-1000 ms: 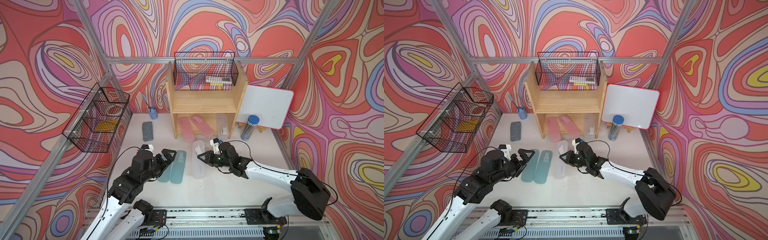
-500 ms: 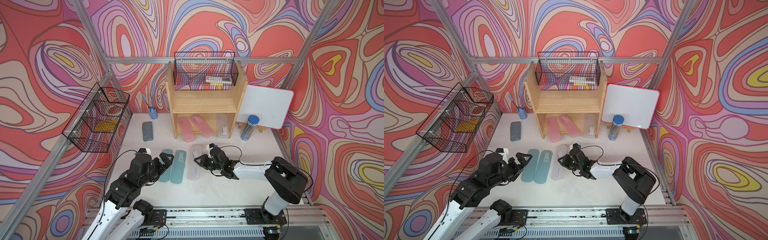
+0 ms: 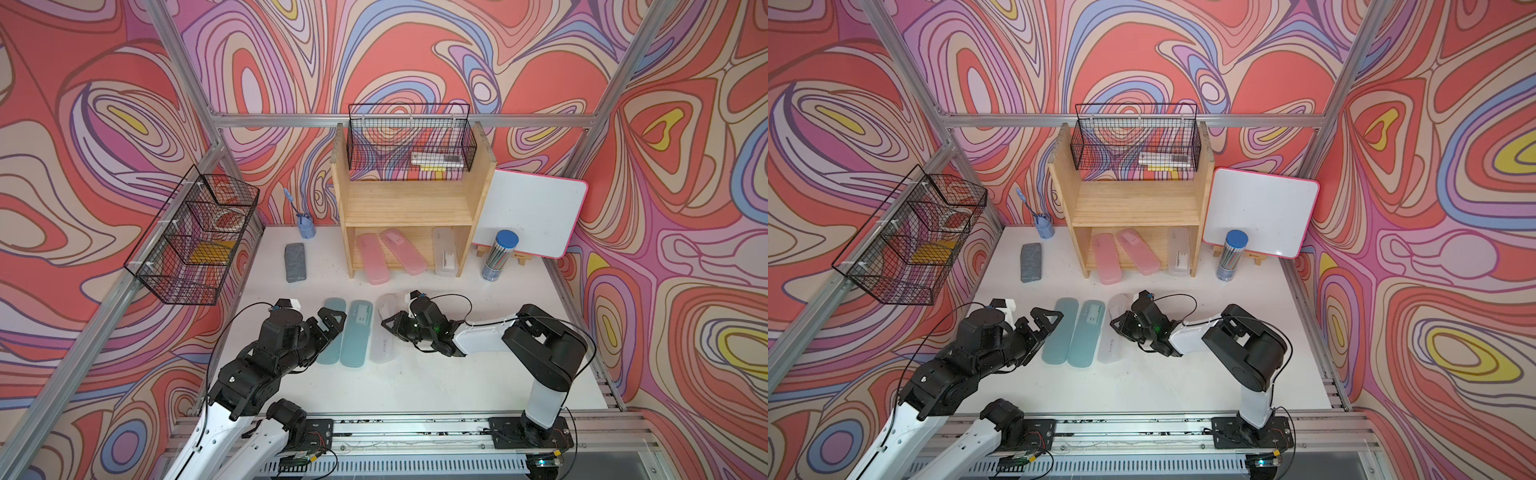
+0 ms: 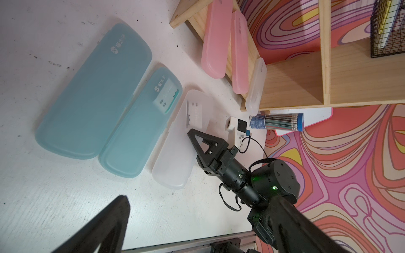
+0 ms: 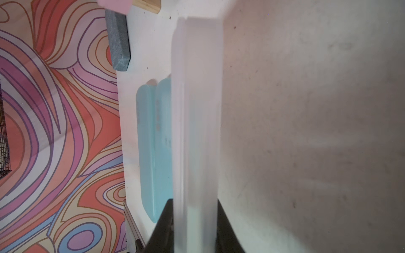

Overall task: Remove the pencil cases from the shelf
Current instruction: Place the pencil case at the center of the board.

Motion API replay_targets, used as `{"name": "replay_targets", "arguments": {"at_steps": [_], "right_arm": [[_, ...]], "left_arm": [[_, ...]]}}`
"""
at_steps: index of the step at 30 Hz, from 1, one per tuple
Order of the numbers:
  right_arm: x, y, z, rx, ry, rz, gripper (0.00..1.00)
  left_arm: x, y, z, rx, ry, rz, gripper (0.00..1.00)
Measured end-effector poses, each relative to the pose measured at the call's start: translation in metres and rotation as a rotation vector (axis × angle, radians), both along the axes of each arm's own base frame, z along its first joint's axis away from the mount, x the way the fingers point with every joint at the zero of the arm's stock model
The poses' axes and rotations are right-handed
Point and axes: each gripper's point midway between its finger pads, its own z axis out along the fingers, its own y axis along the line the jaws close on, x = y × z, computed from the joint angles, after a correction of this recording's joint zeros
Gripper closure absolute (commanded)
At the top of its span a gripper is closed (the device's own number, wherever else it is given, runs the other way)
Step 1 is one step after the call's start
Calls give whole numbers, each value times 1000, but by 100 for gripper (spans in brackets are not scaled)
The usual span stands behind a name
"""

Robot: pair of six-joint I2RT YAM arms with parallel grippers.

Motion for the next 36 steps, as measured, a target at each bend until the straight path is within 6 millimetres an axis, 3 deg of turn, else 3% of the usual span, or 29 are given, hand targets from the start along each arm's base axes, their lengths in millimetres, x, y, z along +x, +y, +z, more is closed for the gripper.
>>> {"name": "replay_targets", "arguments": {"at_steps": [10, 19, 29, 36], "right_arm": [[2, 12, -4, 19, 8, 17, 79], [2, 16, -4, 22, 24, 21, 50], [-5, 2, -7, -61, 52, 12, 31], [-7, -9, 17, -115, 14, 17, 26]], "left_arm": [[-3, 2, 1, -1, -4, 3, 1], [-3, 2, 1, -3, -3, 4, 1], [-1, 1, 2, -12, -10, 7, 1], [9, -5, -6, -22, -7, 5, 1]]}}
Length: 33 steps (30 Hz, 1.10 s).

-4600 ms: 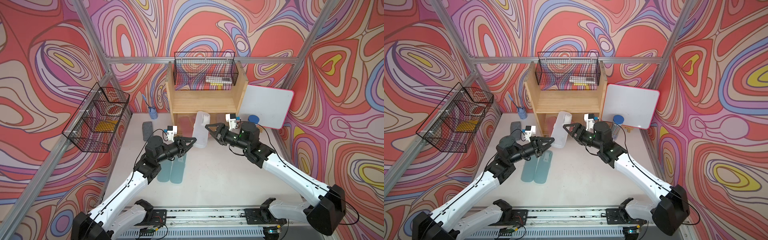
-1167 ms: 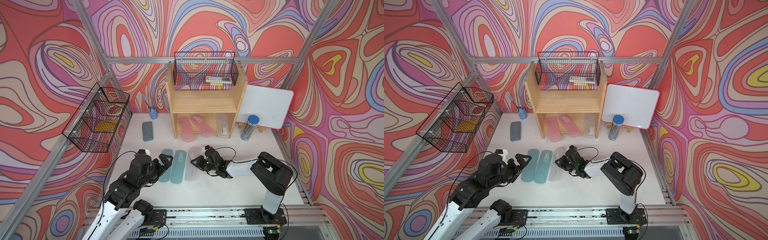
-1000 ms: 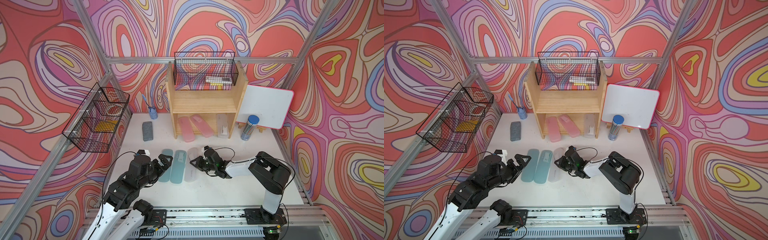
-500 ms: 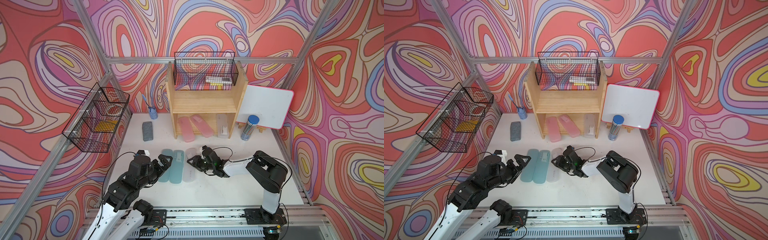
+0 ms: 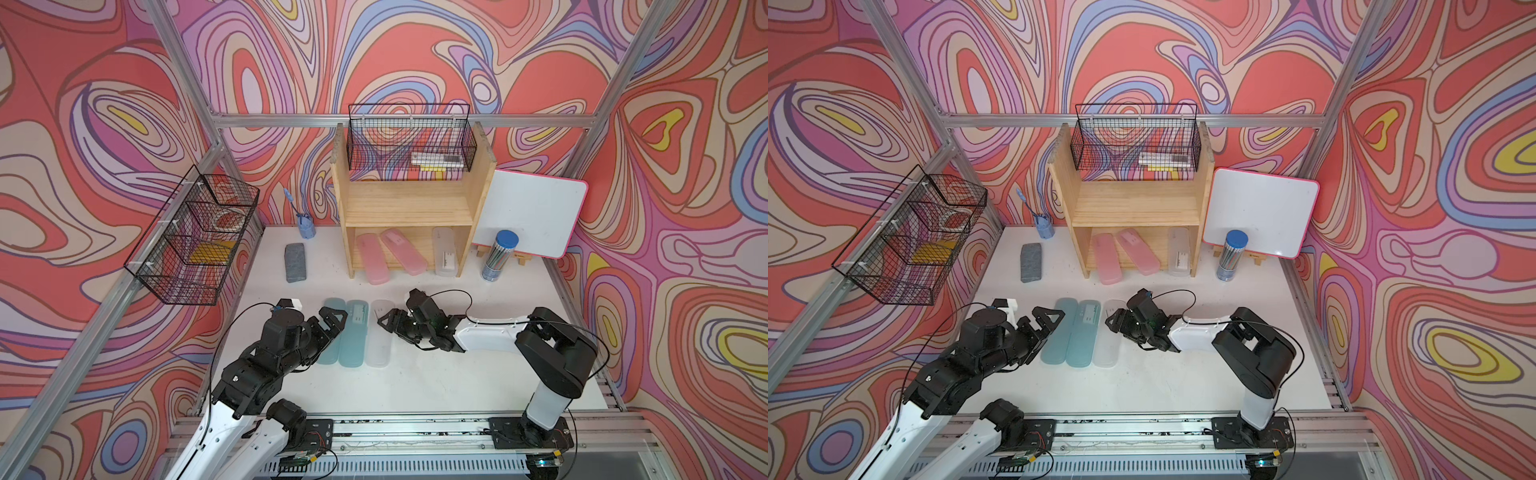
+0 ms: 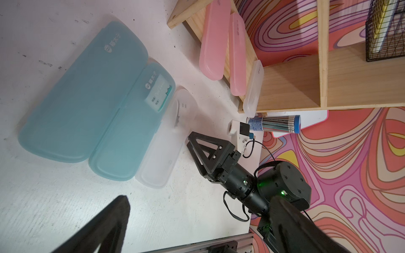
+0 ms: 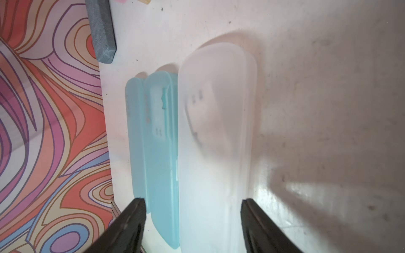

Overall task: Remove the pencil cases from the shelf
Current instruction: Place the pencil case at the center of the board, then pick up the pencil case from the shelf.

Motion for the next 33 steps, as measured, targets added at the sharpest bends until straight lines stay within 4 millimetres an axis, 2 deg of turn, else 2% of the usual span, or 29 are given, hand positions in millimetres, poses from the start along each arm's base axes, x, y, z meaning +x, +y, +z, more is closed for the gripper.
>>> {"name": "replay_targets", "arguments": {"at_steps": [5, 9, 10, 18, 23, 29, 33], "right_arm": [[-1, -12, 24, -55, -56, 14, 17], [-5, -28, 44, -117, -119, 24, 3], [-6, -33, 49, -135, -134, 25, 2], [-10, -67, 89, -222, -247, -6, 2], [-12, -81, 113, -229, -314, -26, 2], [-13, -92, 125, -254, -364, -37, 2], [-13, -98, 130, -274, -388, -38, 3]], "left_arm": [[18, -16, -11, -18, 16, -34, 1], [38, -33, -20, -31, 20, -68, 1], [43, -36, -23, -32, 20, -75, 1], [86, -59, -41, -34, -2, -124, 1], [116, -60, -56, -39, -16, -140, 4], [148, -56, -81, -46, -20, -161, 9], [165, -62, -100, -47, -12, -204, 13]]}}
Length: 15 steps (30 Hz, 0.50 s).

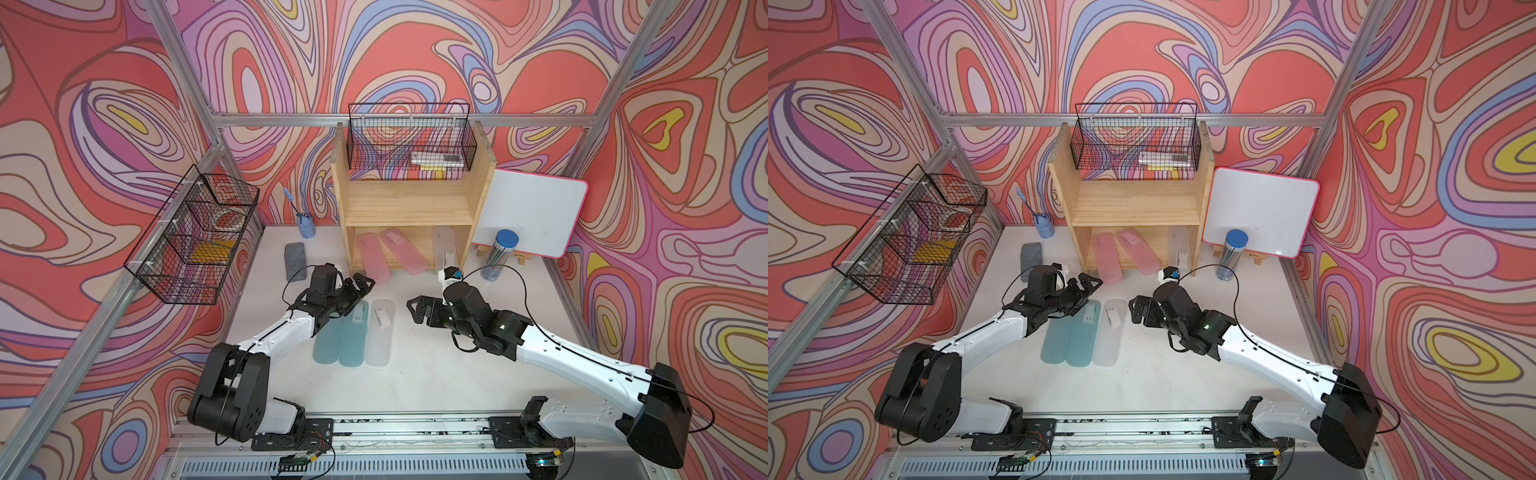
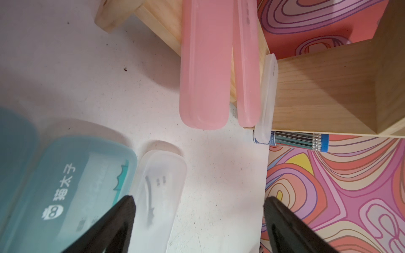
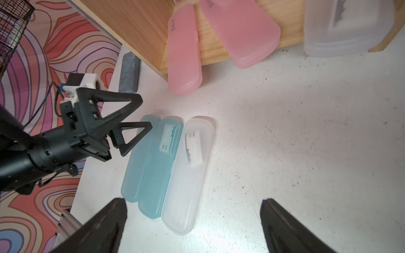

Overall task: Remove the pencil cases from the shelf
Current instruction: Pick up the pencil case from the shelf.

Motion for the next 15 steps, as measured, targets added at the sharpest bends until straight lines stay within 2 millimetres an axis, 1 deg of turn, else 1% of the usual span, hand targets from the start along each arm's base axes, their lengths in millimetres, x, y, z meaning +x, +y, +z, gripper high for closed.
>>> {"name": "replay_targets", "arguments": {"at_steps": [5, 10, 15], "right_arm": [[-2, -8, 4, -27, -22, -4, 4], [-3, -15, 7, -53, -37, -9, 4], [-4, -21, 9, -75, -52, -15, 4]], "left_arm": [[21, -9, -15, -25, -21, -38, 22], [40, -15, -29, -52, -33, -38, 27], [53, -17, -32, -74, -57, -25, 34]]}}
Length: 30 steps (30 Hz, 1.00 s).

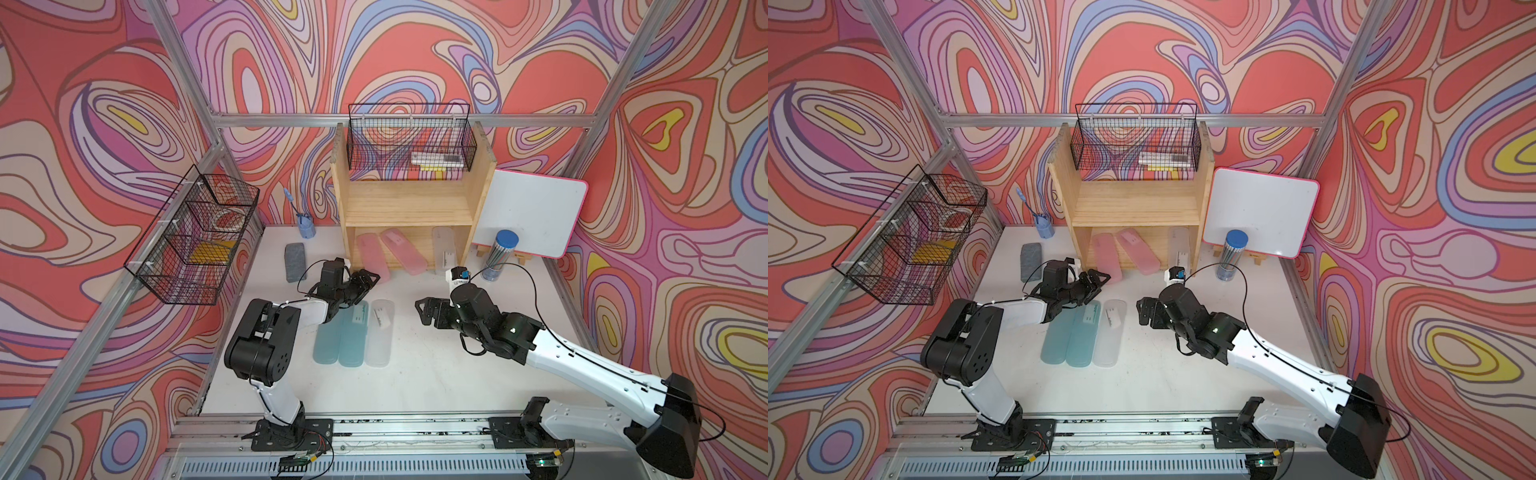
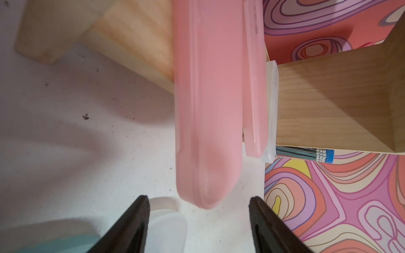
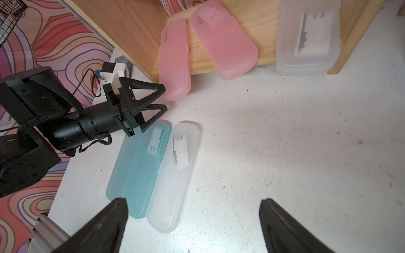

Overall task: Remove the pencil cases from the shelf
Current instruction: Pick up the pencil case from the shelf.

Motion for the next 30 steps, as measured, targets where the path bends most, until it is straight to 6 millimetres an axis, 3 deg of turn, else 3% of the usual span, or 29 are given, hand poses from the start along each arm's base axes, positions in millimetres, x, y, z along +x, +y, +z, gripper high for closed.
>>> {"name": "replay_targets", "arguments": {"at_steps": [11, 30], "right_arm": [[1, -4, 0, -31, -15, -1, 5], [-1, -7, 5, -32, -24, 1, 5]], "left_arm": [[21, -2, -5, -56, -31, 48, 41], [29, -5, 2, -115, -60, 66, 75]]}}
